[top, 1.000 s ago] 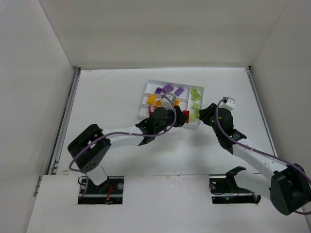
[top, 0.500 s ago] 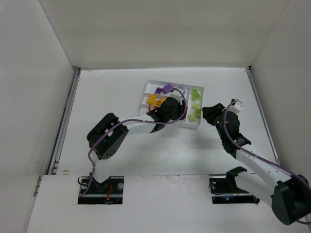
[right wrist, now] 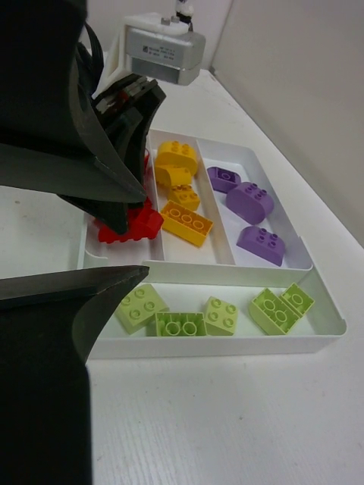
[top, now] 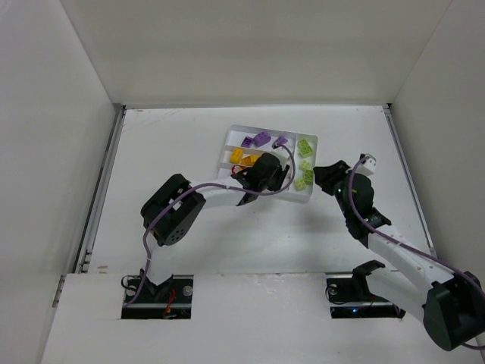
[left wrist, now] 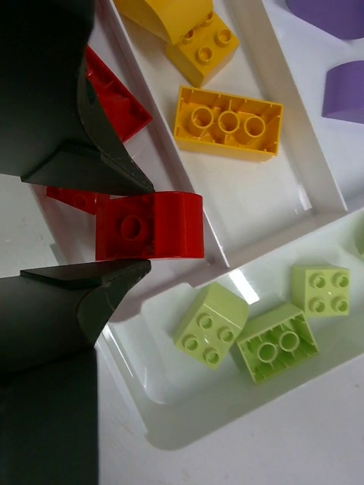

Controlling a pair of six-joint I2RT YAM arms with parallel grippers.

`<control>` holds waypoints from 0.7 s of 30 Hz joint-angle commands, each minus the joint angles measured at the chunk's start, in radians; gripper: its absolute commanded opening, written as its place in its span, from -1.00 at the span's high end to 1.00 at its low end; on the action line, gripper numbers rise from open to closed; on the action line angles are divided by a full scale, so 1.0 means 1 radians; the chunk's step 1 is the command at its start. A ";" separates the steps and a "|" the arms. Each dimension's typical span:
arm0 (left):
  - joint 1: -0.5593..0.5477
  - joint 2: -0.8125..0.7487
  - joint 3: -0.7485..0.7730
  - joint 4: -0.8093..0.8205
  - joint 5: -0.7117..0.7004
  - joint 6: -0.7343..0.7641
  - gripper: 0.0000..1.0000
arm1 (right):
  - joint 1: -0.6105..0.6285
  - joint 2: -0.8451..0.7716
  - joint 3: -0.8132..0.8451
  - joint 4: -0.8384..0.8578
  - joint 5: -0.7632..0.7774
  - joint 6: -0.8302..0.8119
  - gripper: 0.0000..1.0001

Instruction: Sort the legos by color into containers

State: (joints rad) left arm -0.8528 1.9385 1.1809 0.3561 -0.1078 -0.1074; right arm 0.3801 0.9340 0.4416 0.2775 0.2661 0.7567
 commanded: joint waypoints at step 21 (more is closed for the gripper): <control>-0.071 -0.398 -0.102 0.039 -0.171 0.144 -1.00 | -0.013 -0.029 -0.024 0.068 0.012 0.015 -0.16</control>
State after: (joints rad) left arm -0.9352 1.6535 1.1412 0.3218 -0.2199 0.0704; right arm 0.3786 0.9352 0.4313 0.3004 0.2577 0.7612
